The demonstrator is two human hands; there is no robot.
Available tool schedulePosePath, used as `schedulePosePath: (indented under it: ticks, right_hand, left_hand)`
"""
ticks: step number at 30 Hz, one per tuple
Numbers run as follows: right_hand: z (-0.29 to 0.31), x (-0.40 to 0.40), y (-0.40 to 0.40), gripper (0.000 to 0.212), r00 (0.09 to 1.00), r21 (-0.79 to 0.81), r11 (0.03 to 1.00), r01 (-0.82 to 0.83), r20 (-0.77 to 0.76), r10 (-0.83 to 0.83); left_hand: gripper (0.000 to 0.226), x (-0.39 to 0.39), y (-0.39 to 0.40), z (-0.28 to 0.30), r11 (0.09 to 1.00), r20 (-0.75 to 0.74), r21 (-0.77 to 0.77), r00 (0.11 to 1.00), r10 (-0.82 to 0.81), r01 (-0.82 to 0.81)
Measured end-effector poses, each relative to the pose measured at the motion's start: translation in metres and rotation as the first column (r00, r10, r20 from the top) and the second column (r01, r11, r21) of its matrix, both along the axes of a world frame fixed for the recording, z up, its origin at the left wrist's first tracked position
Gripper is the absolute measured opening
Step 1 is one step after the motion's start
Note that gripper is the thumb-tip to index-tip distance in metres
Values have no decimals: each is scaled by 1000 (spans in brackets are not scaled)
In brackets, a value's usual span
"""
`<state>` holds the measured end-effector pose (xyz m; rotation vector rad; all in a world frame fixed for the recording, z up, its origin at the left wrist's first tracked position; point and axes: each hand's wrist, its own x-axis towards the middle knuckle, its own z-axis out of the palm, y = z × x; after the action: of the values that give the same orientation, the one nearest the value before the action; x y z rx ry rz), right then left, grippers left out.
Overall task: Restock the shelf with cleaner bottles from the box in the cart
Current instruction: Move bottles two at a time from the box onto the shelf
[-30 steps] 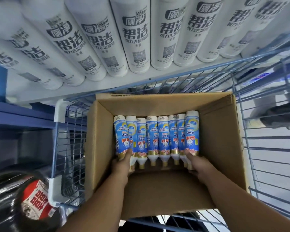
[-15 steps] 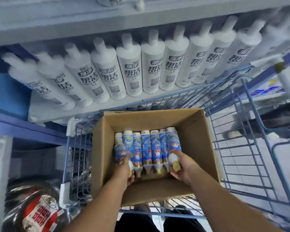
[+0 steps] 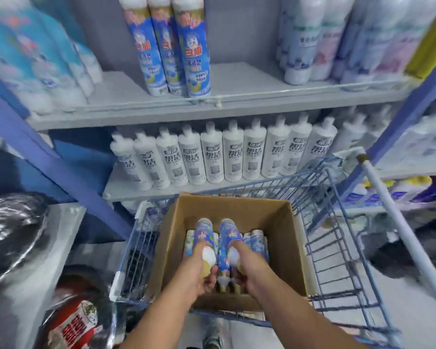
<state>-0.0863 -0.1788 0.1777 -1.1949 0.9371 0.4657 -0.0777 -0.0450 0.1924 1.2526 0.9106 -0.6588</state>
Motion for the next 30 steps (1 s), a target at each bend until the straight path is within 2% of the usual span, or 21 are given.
schedulePosePath:
  ticks: [4, 9, 13, 21, 27, 30]
  right_hand:
    - [56, -7, 7, 37, 984, 18, 999, -47, 174, 44]
    - [126, -4, 16, 38, 940, 2, 999, -37, 338, 34]
    - [176, 1, 24, 43, 909, -8, 998, -64, 412, 62]
    - [249, 31, 60, 53, 829, -46, 995, -93, 550, 103]
    - [276, 78, 97, 48, 792, -71, 997, -43, 605, 78]
    - [282, 105, 117, 48, 791, -67, 998, -9, 610, 48]
  left_hand:
    - [52, -15, 5, 50, 999, 176, 36, 984, -17, 11]
    - [57, -14, 21, 100, 998, 300, 57, 954, -3, -14]
    - [57, -6, 32, 145, 994, 404, 63, 913, 56, -89]
    - [51, 24, 62, 234, 994, 558, 39, 828, 59, -98]
    - [47, 73, 94, 264, 997, 634, 29, 773, 33, -67]
    - [52, 108, 107, 268, 999, 619, 38, 785, 6, -38]
